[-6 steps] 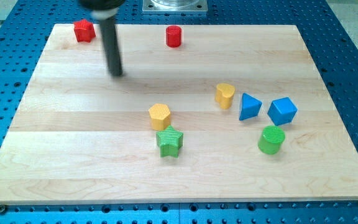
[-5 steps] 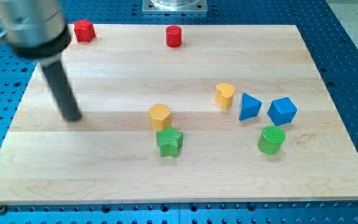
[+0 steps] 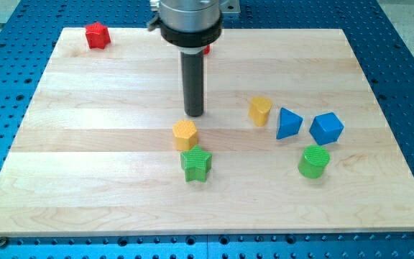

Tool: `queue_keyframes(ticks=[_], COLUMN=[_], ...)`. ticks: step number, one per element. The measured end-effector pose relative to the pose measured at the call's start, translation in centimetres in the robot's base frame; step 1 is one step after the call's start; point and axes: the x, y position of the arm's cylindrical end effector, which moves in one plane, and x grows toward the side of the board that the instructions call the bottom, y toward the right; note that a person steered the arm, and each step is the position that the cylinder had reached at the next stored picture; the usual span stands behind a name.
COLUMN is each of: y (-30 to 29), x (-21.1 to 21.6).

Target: Push the blue triangle into the blue cube

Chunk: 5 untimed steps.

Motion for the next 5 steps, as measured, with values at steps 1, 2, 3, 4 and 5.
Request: queue_keyframes(ticks=[1, 2, 3, 4, 5], y=[3.1, 8.0, 12.9, 18.1, 18.6], x=[3.7, 4.3, 3.0, 0.6, -1.7])
